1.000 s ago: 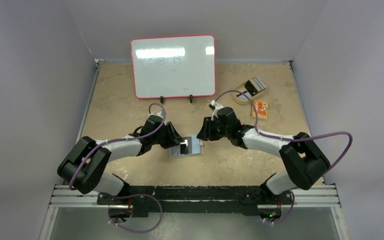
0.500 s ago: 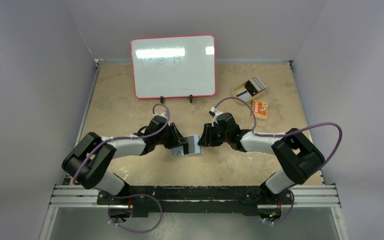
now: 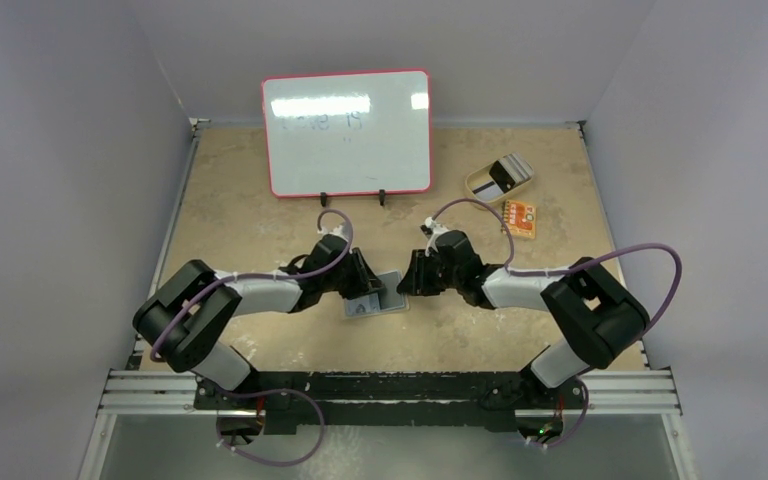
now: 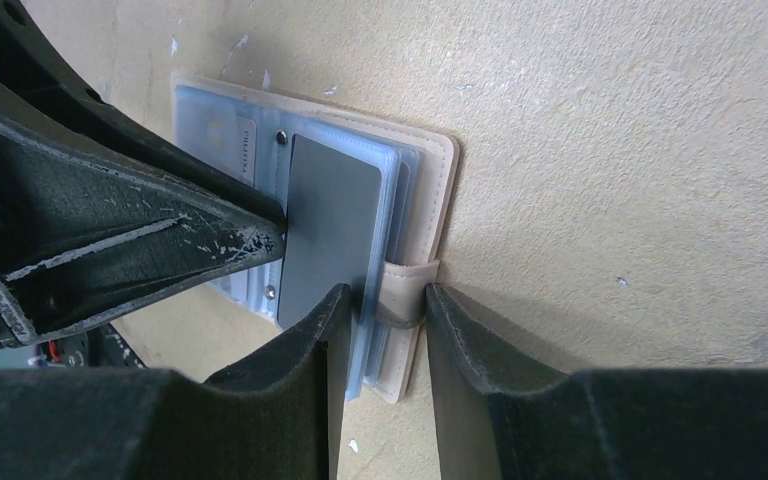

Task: Put the credit cards into the card holder
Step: Insert the credit card into the card holder.

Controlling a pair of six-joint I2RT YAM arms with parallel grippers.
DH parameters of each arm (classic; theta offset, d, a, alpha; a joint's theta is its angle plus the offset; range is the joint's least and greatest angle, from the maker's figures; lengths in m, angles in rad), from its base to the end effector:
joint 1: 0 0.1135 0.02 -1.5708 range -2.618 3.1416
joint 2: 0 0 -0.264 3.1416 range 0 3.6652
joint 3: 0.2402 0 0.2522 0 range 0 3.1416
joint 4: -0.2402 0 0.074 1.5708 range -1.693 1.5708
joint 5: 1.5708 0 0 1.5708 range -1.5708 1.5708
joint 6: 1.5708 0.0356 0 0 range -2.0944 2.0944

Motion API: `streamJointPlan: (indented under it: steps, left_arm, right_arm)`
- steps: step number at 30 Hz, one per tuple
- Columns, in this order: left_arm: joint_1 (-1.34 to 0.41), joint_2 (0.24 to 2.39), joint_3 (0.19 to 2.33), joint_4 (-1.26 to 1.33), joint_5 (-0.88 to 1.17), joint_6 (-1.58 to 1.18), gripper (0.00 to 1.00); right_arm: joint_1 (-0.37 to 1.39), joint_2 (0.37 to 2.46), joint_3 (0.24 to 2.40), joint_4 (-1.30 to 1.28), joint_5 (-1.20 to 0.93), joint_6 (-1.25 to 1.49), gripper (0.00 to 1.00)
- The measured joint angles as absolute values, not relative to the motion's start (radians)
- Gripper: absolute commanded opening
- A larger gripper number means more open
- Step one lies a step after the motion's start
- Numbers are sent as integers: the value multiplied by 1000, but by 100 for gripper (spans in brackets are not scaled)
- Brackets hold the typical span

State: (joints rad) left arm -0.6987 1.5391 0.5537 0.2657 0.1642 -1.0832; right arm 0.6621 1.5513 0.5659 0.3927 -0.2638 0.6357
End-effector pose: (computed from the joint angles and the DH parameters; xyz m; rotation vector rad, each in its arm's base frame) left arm 0.2099 -0.1839 0.1344 -0.3918 2.5080 -1.0254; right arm 0.2231 0.1857 0.1459 -0.1946 2.3196 0.9922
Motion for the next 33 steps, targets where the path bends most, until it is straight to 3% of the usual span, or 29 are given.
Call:
streamJointPlan:
  steps: [14, 25, 33]
  left_arm:
    - [-701, 1322, 567, -3, 25, -1048, 49]
    - [-570, 1200, 510, -193, -73, -975, 66]
    - [-530, 1185, 485, -229, -104, -951, 69]
  right_arm:
    - [694, 1551, 564, 404, -284, 657, 33]
    - [739, 1562, 570, 404, -287, 670, 34]
    - [809, 1607, 649, 374, -287, 599, 39]
